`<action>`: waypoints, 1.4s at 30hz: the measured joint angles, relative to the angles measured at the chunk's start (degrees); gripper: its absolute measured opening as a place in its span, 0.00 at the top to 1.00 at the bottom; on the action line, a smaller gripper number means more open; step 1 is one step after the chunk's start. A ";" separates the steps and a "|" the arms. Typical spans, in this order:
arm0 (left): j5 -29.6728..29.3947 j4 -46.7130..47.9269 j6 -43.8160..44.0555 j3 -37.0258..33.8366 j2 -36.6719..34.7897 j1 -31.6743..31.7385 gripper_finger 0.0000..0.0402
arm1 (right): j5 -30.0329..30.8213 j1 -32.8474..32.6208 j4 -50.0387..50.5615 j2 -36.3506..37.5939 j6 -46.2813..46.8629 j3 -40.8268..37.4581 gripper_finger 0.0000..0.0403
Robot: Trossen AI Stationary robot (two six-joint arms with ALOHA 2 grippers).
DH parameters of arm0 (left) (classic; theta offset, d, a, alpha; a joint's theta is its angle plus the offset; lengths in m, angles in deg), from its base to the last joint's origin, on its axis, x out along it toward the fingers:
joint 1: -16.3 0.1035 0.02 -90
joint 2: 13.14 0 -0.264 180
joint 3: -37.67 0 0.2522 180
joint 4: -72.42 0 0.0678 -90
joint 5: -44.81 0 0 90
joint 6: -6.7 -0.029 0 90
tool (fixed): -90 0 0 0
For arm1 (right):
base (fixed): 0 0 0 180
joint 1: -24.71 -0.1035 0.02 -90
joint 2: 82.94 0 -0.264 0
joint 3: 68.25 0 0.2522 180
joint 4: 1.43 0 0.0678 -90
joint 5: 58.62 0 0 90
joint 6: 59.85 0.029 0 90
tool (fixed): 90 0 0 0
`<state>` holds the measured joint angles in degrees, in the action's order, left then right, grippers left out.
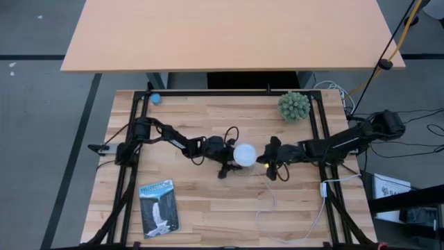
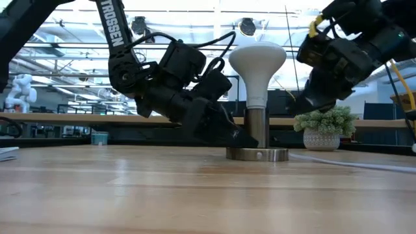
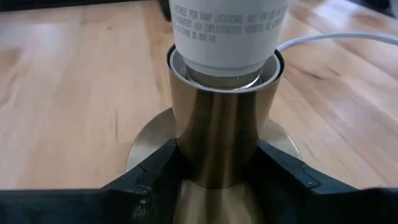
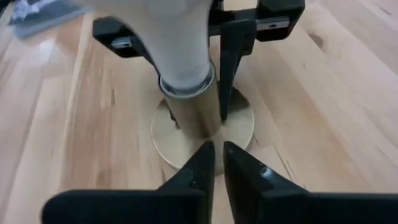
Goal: Screw lightbulb
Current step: Remove the lightbulb from the lamp
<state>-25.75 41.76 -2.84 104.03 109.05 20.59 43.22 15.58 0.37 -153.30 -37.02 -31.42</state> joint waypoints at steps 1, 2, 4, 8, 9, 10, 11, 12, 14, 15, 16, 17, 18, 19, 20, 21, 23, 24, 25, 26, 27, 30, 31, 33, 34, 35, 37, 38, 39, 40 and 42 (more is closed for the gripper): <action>2.18 0.09 -0.76 -0.02 0.00 0.71 0.54 | -0.01 0.06 -0.30 -0.03 0.49 0.04 0.90; 4.75 0.26 -1.59 -0.02 0.02 1.47 0.54 | 0.04 0.06 -0.30 0.01 0.59 0.03 0.88; 9.77 0.40 -2.40 -0.09 0.04 3.00 0.55 | 0.09 0.06 -0.19 0.17 0.50 0.02 0.85; 18.39 0.98 -3.18 -0.15 0.09 5.61 0.57 | 0.11 0.06 -1.12 -0.29 -2.26 0.02 0.77; 19.52 0.99 -2.84 -0.15 0.09 6.05 0.57 | 0.09 0.06 -2.03 -0.70 -2.58 0.02 0.74; 20.18 1.00 -2.51 -0.15 0.09 6.35 0.57 | 0.09 0.06 -3.48 -1.30 -2.88 0.02 0.72; 20.55 1.00 -1.93 -0.15 0.09 6.56 0.57 | 0.11 0.06 -5.62 -2.09 -3.41 0.02 0.69; 20.63 0.96 -1.73 -0.15 0.11 6.70 0.57 | 0.11 0.06 -7.79 -3.09 -4.09 0.02 0.66; 20.68 0.94 -1.75 -0.15 0.11 6.71 0.56 | 0.48 0.06 -12.35 -5.67 -5.64 0.02 0.61; 20.70 0.94 -1.75 -0.15 0.09 6.71 0.56 | 1.08 0.06 -14.84 -7.18 -6.49 0.02 0.58; 20.75 0.96 -1.75 -0.15 0.10 6.68 0.56 | 1.97 0.03 -17.26 -8.71 -7.16 0.02 0.55; 20.80 0.96 -1.75 -0.15 0.09 6.67 0.56 | 2.89 0.04 -19.53 -10.24 -7.80 0.02 0.53; 20.82 0.96 -1.75 -0.15 0.11 6.67 0.56 | 3.36 0.07 -21.82 -11.68 -8.39 0.02 0.50; 20.83 0.96 -1.74 -0.15 0.09 6.67 0.56 | 3.41 0.16 -24.27 -13.12 -9.13 0.02 0.48; 20.83 0.96 -1.75 -0.15 0.09 6.67 0.56 | 3.35 0.21 -26.80 -14.46 -9.82 0.01 0.47; 20.82 0.96 -1.73 -0.15 0.10 6.67 0.56 | 3.21 0.25 -29.84 -15.76 -10.25 0.00 0.46; 20.83 0.94 -1.73 -0.15 0.11 6.67 0.56 | 3.15 0.26 -35.57 -18.02 -10.87 0.00 0.45; 20.83 0.96 -1.78 -0.15 0.09 6.67 0.56 | 3.10 0.34 -37.67 -19.05 -11.33 0.02 0.46; 20.81 0.98 -2.02 -0.15 0.09 6.67 0.56 | 3.03 0.42 -39.15 -19.92 -11.57 0.02 0.46; 20.81 1.02 -2.53 -0.15 0.09 6.67 0.56 | 2.98 0.55 -40.26 -20.65 -11.60 0.00 0.47; 20.79 1.02 -2.91 -0.15 0.11 6.67 0.56 | 2.99 0.65 -41.17 -21.21 -11.58 0.00 0.47; 20.44 1.02 -2.99 -0.15 0.10 6.67 0.56 | 3.01 0.69 -43.11 -22.31 -11.58 0.00 0.49; 20.25 1.02 -3.00 -0.15 0.10 6.67 0.56 | 3.00 0.69 -43.52 -22.51 -11.58 0.00 0.50; 19.75 0.98 -3.04 -0.15 0.09 6.65 0.56 | 2.99 0.69 -43.61 -22.55 -11.58 0.00 0.51; 19.46 0.96 -3.04 -0.15 0.09 6.60 0.56 | 2.89 0.69 -43.60 -22.55 -11.58 0.00 0.52; 19.28 0.96 -3.05 -0.15 0.09 6.60 0.56 | 2.86 0.69 -43.59 -22.55 -11.58 0.00 0.52; 18.47 0.89 -3.04 -0.13 0.09 6.60 0.56 | 2.89 0.69 -43.59 -22.55 -11.58 0.00 0.53; 17.79 0.81 -3.04 -0.13 0.09 6.60 0.56 | 2.94 0.69 -43.59 -22.55 -11.56 0.00 0.54; 17.07 0.81 -3.06 -0.13 0.09 6.60 0.56 | 3.19 0.69 -43.56 -22.55 -11.51 0.00 0.55; 16.35 0.79 -3.08 -0.13 0.09 6.60 0.56 | 3.28 0.69 -43.56 -22.55 -11.35 0.00 0.56; 14.49 0.74 -2.99 -0.13 0.09 6.56 0.56 | 3.50 0.75 -43.50 -22.55 -10.70 0.00 0.59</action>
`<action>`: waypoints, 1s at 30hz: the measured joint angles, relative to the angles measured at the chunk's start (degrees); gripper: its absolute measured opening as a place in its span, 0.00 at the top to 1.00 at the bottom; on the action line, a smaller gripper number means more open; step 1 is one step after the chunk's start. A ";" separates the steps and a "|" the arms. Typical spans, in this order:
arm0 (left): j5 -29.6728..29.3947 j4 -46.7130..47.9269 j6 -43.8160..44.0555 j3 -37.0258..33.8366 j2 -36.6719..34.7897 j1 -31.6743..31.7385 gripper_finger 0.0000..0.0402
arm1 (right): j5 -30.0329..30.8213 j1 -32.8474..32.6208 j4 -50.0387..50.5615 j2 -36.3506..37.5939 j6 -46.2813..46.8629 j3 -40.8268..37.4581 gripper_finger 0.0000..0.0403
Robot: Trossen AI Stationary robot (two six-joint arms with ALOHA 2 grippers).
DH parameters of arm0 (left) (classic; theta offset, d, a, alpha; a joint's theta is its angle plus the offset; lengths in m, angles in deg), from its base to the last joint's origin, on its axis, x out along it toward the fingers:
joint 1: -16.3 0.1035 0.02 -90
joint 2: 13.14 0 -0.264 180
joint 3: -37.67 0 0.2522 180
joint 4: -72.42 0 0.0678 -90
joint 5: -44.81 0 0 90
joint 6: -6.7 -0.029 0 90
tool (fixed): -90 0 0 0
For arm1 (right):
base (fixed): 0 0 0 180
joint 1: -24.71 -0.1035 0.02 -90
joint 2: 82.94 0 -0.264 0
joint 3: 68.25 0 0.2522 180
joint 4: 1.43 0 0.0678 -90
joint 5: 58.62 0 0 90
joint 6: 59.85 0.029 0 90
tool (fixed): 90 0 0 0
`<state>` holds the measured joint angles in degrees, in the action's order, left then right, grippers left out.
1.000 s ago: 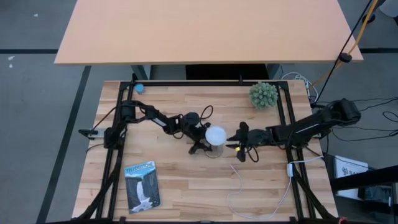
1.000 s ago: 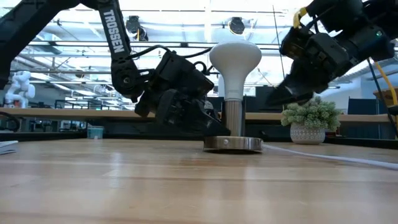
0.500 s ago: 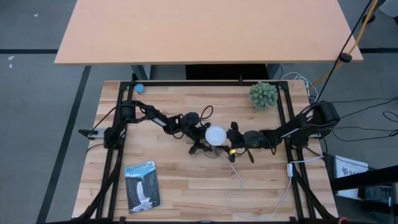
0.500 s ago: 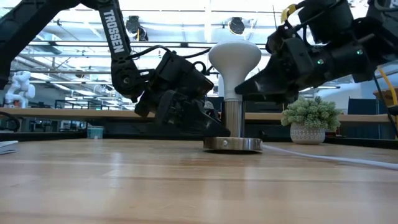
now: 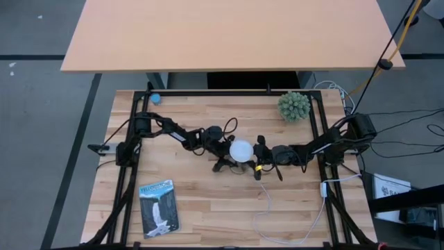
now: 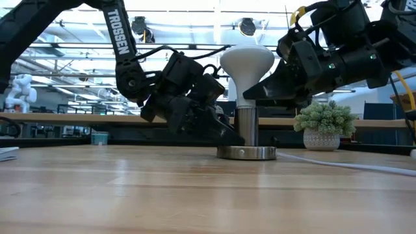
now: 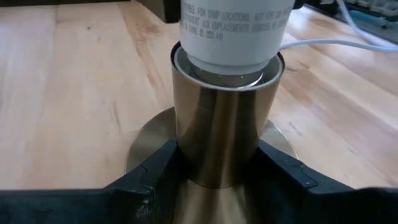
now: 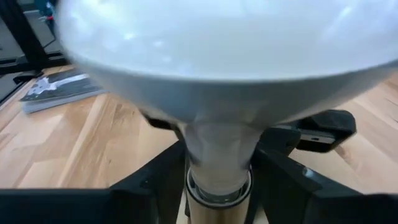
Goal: Screw lightbulb
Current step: Remove the lightbulb from the lamp
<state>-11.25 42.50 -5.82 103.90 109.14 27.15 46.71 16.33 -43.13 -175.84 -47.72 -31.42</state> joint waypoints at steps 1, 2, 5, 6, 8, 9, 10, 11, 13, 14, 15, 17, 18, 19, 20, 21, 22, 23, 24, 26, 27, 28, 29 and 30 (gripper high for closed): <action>-0.83 -0.02 0.01 0.02 0.00 0.00 0.56 | 0.27 0.00 0.08 0.00 0.41 0.00 0.61; -1.46 -0.02 0.01 0.02 0.00 0.00 0.56 | 0.36 0.02 0.11 0.00 0.49 0.00 0.62; -3.30 -0.04 0.22 0.02 -0.02 -0.17 0.56 | 0.71 0.02 0.18 0.00 0.50 -0.02 0.66; -4.11 -0.04 0.72 0.00 -0.06 -0.34 0.56 | 0.79 0.02 0.20 0.01 0.53 -0.03 0.66; -5.90 -0.08 1.55 0.00 -0.09 -0.52 0.56 | 1.80 -0.07 0.21 0.02 0.76 -0.07 0.66; -6.88 -0.12 1.79 0.00 -0.10 -0.56 0.56 | 2.75 -0.21 0.26 0.02 1.05 -0.07 0.65; -8.01 -0.17 2.40 0.00 -0.11 -0.66 0.56 | 3.88 -0.34 0.34 0.02 1.51 -0.09 0.65; -9.27 -0.24 3.02 0.00 -0.11 -0.75 0.56 | 4.83 -0.43 0.46 0.02 1.88 -0.09 0.64; -11.51 -0.31 4.29 0.00 -0.15 -0.88 0.56 | 6.63 -0.74 0.84 0.04 2.01 -0.09 0.64; -12.62 -0.35 4.84 0.02 -0.15 -0.92 0.56 | 7.39 -0.94 0.99 0.05 2.04 -0.09 0.64; -13.42 -0.39 5.48 0.02 -0.15 -0.98 0.56 | 8.25 -1.15 1.09 0.07 2.11 -0.09 0.64; -15.09 -0.55 7.19 0.04 -0.15 -1.02 0.56 | 10.04 -1.65 1.16 0.07 2.22 -0.09 0.64; -16.10 -0.68 8.40 0.06 -0.15 -1.15 0.56 | 11.22 -1.86 1.18 0.07 2.28 -0.09 0.64; -17.43 -0.88 9.82 0.08 -0.15 -1.34 0.56 | 12.37 -2.09 1.19 0.07 2.56 -0.09 0.64; -18.93 -1.00 11.07 0.11 -0.15 -1.66 0.56 | 13.46 -2.30 1.21 0.07 2.93 -0.09 0.64; -20.76 -1.01 12.09 0.14 -0.15 -2.07 0.56 | 14.60 -2.48 1.28 0.04 3.45 -0.09 0.64; -22.79 -1.08 12.98 0.15 -0.15 -2.54 0.56 | 15.39 -2.62 1.38 0.04 3.84 -0.09 0.63; -24.89 -1.17 13.77 0.15 -0.15 -2.98 0.56 | 16.05 -2.66 1.42 0.02 4.22 -0.09 0.63; -27.16 -1.35 14.90 0.15 -0.15 -3.50 0.56 | 16.78 -2.79 1.42 0.00 4.84 -0.09 0.63; -32.31 -1.69 17.33 0.15 -0.14 -4.66 0.56 | 18.12 -2.83 1.74 0.00 6.71 0.01 0.63; -35.06 -1.86 18.61 0.15 -0.13 -5.33 0.56 | 18.87 -2.84 2.44 0.00 8.14 0.41 0.63; -37.99 -2.21 19.86 0.11 -0.11 -6.06 0.56 | 19.49 -2.84 3.29 0.00 9.29 0.93 0.63; -41.09 -2.48 20.85 0.09 -0.07 -6.79 0.56 | 20.10 -2.87 4.71 0.00 10.27 1.62 0.63; -44.02 -2.94 21.69 0.03 0.00 -7.47 0.56 | 20.59 -2.88 6.52 0.00 10.79 2.59 0.63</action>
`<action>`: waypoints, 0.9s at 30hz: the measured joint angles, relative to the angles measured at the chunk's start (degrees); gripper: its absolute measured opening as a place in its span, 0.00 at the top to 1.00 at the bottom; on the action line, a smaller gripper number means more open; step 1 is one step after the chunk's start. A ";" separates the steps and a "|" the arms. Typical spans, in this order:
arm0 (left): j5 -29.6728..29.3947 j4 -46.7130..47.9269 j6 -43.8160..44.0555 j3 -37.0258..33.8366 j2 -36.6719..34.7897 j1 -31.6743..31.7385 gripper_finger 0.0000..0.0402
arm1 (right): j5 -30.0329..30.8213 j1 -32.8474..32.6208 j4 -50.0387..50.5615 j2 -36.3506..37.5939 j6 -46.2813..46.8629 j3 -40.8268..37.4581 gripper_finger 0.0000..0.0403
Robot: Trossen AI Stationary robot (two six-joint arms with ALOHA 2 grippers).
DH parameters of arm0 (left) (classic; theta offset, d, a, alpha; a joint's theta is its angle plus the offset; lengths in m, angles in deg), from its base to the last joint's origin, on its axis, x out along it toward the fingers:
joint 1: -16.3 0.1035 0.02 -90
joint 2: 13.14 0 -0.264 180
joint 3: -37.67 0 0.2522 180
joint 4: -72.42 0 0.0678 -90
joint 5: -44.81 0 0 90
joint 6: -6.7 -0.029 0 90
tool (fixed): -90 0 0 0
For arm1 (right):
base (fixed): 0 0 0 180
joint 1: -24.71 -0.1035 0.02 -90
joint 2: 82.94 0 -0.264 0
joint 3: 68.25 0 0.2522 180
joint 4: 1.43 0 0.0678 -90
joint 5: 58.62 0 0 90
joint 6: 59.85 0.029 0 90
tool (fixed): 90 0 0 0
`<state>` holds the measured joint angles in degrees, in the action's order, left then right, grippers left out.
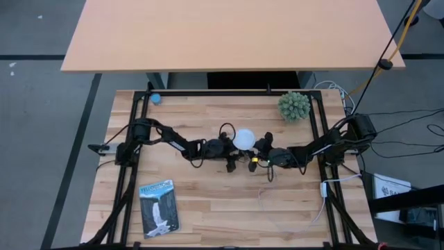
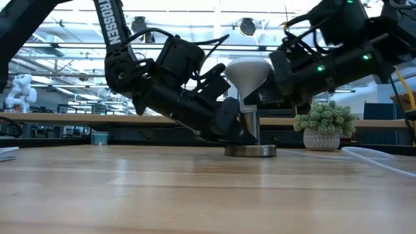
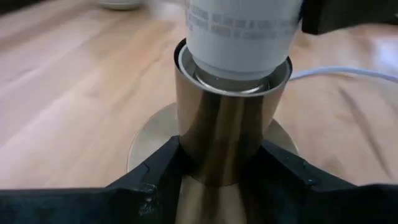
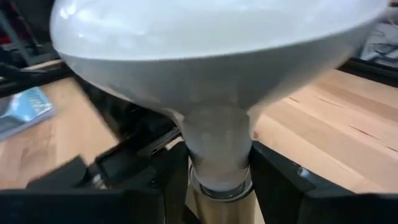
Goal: Screw lightbulb
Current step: Remove the lightbulb from the lamp
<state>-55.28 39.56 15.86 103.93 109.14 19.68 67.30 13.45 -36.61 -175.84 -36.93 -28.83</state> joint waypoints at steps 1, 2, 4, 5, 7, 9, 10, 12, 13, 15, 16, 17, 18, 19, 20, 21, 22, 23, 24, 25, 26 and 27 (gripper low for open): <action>-2.97 -0.32 0.96 -0.01 0.02 -0.75 0.56 | 0.80 0.00 1.98 0.00 0.33 1.07 0.63; -6.24 -0.63 2.00 -0.04 0.03 -1.49 0.56 | 1.68 -0.07 4.43 0.00 0.52 2.41 0.63; -13.41 -1.28 4.93 -0.08 0.13 -3.15 0.56 | 2.97 -0.30 9.57 0.02 0.67 5.26 0.63; -17.23 -1.24 6.39 -0.11 0.14 -3.76 0.56 | 2.60 -0.59 12.12 0.08 0.65 6.75 0.63; -22.61 -0.84 7.75 -0.18 0.37 -4.70 0.56 | 3.14 -0.98 16.22 0.09 -0.12 9.46 0.63; -25.88 -0.61 8.61 -0.22 0.38 -5.87 0.56 | 4.42 -0.64 18.23 0.09 -2.47 11.63 0.63; -25.91 -0.90 8.66 -0.20 0.33 -6.44 0.56 | 5.12 -0.50 18.35 0.09 -3.71 12.44 0.63; -25.49 -1.38 8.53 -0.14 0.28 -7.09 0.56 | 5.22 -0.53 18.69 0.11 -5.65 13.39 0.64; -25.15 -1.46 7.63 -0.14 0.26 -7.14 0.56 | 5.06 -0.66 18.73 0.05 -6.41 13.69 0.64; -24.61 -1.42 5.77 -0.14 0.24 -7.12 0.56 | 5.15 -0.73 18.82 0.11 -7.50 14.00 0.66; -23.86 -1.44 4.56 -0.14 0.22 -7.01 0.56 | 5.21 -0.85 19.35 0.12 -7.96 14.00 0.66; -22.59 -1.45 3.07 -0.14 0.22 -6.92 0.56 | 5.32 -1.23 20.45 0.28 -8.47 13.97 0.66; -21.04 -1.43 1.84 -0.14 0.22 -6.89 0.56 | 5.22 -1.76 22.18 0.77 -8.66 13.91 0.67; -19.55 -1.47 0.94 -0.14 0.22 -7.03 0.56 | 4.95 -2.29 23.93 1.58 -8.69 13.91 0.67; -18.03 -1.54 -0.03 -0.12 0.18 -6.87 0.56 | 4.09 -2.89 26.26 2.80 -8.63 13.91 0.67; -16.38 -1.73 -1.23 -0.09 0.09 -6.76 0.56 | 3.05 -3.38 28.55 4.06 -8.56 13.91 0.67; -14.93 -1.76 -2.44 -0.03 0.01 -6.64 0.56 | 1.82 -3.79 30.94 5.49 -8.23 13.91 0.67; -13.77 -1.74 -3.57 -0.03 0.00 -6.52 0.56 | 0.85 -4.29 33.75 7.22 -7.57 13.91 0.67; -12.74 -1.72 -4.87 -0.03 0.00 -6.26 0.56 | -0.28 -4.77 36.48 8.81 -6.41 13.91 0.67; -11.26 -1.75 -6.35 -0.02 0.00 -5.96 0.56 | -1.39 -5.21 39.39 10.35 -5.18 13.91 0.67; -9.15 -1.77 -7.77 -0.01 -0.02 -5.61 0.56 | -2.06 -5.65 42.91 11.87 -3.57 13.91 0.67; -6.47 -1.89 -8.93 0.02 -0.02 -5.23 0.56 | -2.58 -6.03 46.56 13.10 -1.70 13.91 0.67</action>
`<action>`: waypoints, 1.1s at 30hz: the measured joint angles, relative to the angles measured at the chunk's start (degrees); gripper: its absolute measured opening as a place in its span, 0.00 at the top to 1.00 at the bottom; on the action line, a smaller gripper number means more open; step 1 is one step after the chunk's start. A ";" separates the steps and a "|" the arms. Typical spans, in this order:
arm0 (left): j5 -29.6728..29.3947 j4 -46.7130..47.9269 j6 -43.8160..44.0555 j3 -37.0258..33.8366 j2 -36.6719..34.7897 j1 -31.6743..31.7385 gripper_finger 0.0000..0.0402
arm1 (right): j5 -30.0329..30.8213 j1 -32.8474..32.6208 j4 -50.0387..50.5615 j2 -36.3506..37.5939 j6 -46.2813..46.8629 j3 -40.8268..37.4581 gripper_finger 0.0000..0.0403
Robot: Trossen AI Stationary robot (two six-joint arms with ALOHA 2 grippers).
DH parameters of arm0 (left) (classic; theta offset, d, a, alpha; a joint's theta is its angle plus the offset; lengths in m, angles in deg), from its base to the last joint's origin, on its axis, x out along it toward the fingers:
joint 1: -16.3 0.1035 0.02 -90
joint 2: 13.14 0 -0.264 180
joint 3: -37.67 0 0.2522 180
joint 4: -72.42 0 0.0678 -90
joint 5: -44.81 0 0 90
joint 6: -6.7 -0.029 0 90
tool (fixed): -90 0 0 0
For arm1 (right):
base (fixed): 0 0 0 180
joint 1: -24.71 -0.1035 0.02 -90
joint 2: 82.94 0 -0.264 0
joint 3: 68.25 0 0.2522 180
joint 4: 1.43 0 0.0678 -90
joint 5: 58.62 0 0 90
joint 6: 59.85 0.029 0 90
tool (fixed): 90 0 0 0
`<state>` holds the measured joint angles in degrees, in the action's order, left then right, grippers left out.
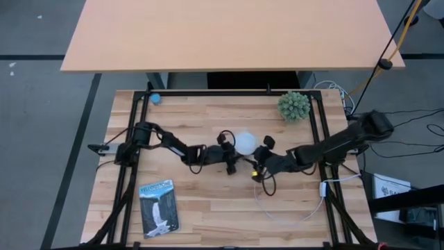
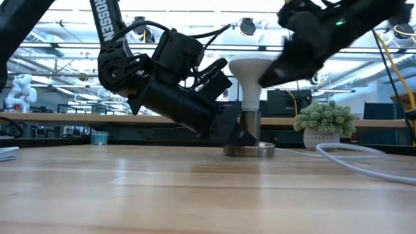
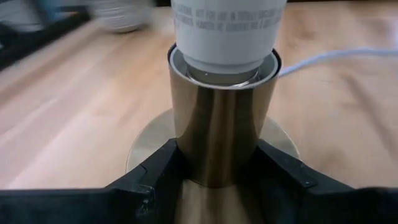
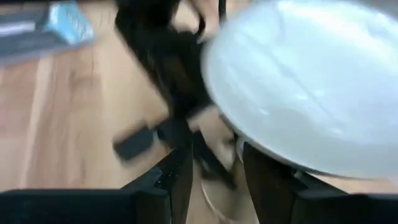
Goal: Screw lightbulb
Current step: Remove the lightbulb from the lamp
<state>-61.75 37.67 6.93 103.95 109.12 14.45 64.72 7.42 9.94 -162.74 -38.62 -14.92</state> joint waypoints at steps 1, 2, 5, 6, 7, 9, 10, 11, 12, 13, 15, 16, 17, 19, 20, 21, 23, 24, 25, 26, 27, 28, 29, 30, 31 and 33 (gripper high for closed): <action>2.87 -0.04 -0.77 0.02 -0.02 0.45 0.56 | -0.38 -0.37 3.44 1.10 1.98 -0.02 0.67; 6.10 0.00 -1.08 0.04 -0.03 0.98 0.56 | -0.37 -0.75 5.73 1.97 3.87 -0.54 0.67; 16.18 0.25 -1.39 0.04 -0.04 2.91 0.56 | -0.32 -1.90 7.27 4.12 7.58 -3.98 0.70; 19.02 0.32 -1.54 0.04 -0.04 3.59 0.56 | -0.40 -2.38 6.44 4.73 8.72 -5.36 0.71; 21.45 0.32 -1.71 0.04 -0.04 4.25 0.56 | -0.42 -2.73 5.28 5.31 9.70 -6.73 0.72; 24.76 0.37 -1.74 0.02 -0.04 5.44 0.56 | -0.46 -3.23 1.59 6.14 11.08 -9.91 0.76; 25.52 0.35 -1.73 0.04 -0.03 5.85 0.56 | -0.44 -3.27 -1.01 6.36 11.25 -11.59 0.78; 25.87 0.37 -1.64 0.04 -0.03 6.18 0.56 | -0.39 -3.30 -4.47 6.40 11.13 -13.17 0.80; 26.27 0.35 -1.45 0.04 -0.04 6.37 0.56 | -0.35 -3.26 -8.59 6.40 10.78 -14.75 0.81; 26.65 0.36 -1.34 0.03 -0.04 6.55 0.56 | -0.08 -2.92 -12.83 6.37 9.97 -16.31 0.83; 27.49 0.34 -1.24 0.03 -0.04 6.83 0.56 | 0.12 -1.94 -20.88 5.63 8.04 -18.88 0.87; 27.96 0.36 -1.23 0.02 -0.04 6.87 0.56 | 1.07 -1.34 -23.66 5.24 7.57 -20.01 0.89; 28.14 0.37 -1.18 0.02 -0.04 6.87 0.56 | 2.39 -0.65 -25.47 4.85 7.23 -20.76 0.91; 28.13 0.37 -1.19 0.02 -0.04 6.87 0.56 | 3.23 0.88 -27.11 4.16 7.08 -21.28 0.94; 28.15 0.41 -1.19 0.02 -0.04 6.85 0.56 | 2.87 1.71 -27.35 3.78 6.94 -21.28 0.96; 28.15 0.39 -1.19 0.02 -0.04 6.84 0.56 | 2.28 2.35 -27.47 3.35 6.64 -21.29 0.97; 28.18 0.39 -1.09 0.02 -0.04 6.84 0.56 | 0.83 3.36 -28.77 2.23 5.65 -21.31 0.99; 28.18 0.39 -1.08 0.02 -0.04 6.84 0.56 | 0.23 3.66 -30.26 1.59 4.80 -21.32 0.99; 28.15 0.40 -1.08 0.02 -0.04 6.82 0.56 | -0.46 3.93 -31.96 0.98 3.84 -21.31 0.99; 28.15 0.42 -1.06 0.02 -0.04 6.82 0.56 | -0.53 4.08 -33.91 0.31 2.88 -21.31 0.99; 28.15 0.42 -1.06 0.02 -0.04 6.82 0.56 | -0.52 4.11 -35.65 -0.33 2.06 -21.31 0.99; 28.15 0.42 -1.06 0.02 -0.04 6.82 0.56 | -0.45 4.11 -37.26 -1.00 1.43 -21.31 0.99; 28.15 0.44 -1.08 0.02 -0.04 6.82 0.56 | -0.47 4.13 -38.48 -1.60 0.85 -21.31 0.99; 28.13 0.44 -1.12 0.02 -0.04 6.82 0.56 | -0.47 4.13 -39.55 -2.19 0.49 -21.31 0.99; 28.11 0.46 -1.12 0.02 -0.04 6.82 0.56 | -0.58 4.13 -40.49 -2.82 0.47 -21.29 1.00; 27.95 0.56 -1.10 0.02 -0.04 6.82 0.56 | -1.32 4.13 -41.51 -3.99 0.55 -21.27 1.00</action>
<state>-33.80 38.23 5.84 103.97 109.08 21.27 63.40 11.54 -31.56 -166.74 -38.08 -36.19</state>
